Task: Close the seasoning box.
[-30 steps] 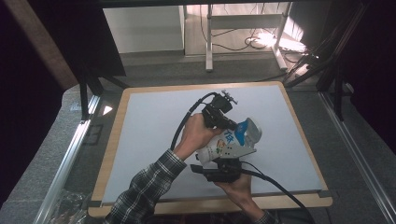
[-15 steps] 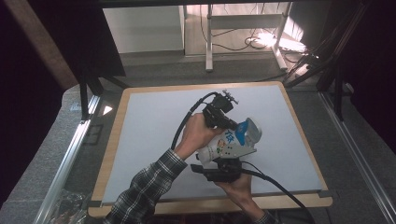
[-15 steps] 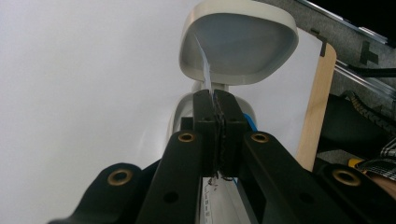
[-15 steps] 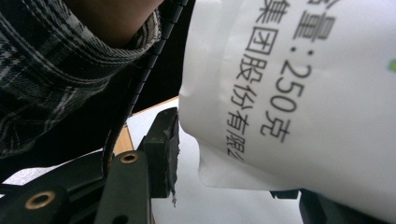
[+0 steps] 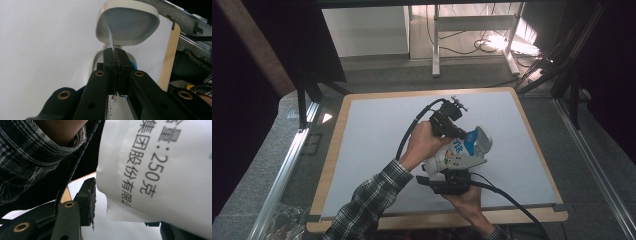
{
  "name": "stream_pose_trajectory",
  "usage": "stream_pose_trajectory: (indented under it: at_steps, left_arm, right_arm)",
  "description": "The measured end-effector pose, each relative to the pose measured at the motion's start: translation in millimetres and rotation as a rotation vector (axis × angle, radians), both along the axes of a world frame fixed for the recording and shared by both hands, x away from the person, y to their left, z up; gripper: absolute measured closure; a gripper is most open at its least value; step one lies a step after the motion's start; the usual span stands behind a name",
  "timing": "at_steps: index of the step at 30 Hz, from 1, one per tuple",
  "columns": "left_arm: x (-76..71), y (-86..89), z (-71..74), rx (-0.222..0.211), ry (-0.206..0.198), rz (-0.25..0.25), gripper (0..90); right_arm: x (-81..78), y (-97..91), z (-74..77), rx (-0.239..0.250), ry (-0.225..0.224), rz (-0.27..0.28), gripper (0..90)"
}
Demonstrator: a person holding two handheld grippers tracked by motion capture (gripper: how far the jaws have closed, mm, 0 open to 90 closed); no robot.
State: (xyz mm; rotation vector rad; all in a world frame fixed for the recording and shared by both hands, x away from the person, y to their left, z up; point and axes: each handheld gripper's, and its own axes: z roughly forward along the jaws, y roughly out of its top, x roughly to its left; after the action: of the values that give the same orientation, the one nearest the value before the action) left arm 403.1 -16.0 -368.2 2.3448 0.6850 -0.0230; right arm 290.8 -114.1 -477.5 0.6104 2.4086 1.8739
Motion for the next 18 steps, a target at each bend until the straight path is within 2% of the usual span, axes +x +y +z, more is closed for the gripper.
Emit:
stream_pose_trajectory:
  at_steps: [18]
  left_arm:
    - [-0.2,-1.2,0.7,0.002,-0.002,0.000,88.5]
  right_arm:
    - [-0.2,-0.4,0.9,0.003,0.000,-0.001,52.7]
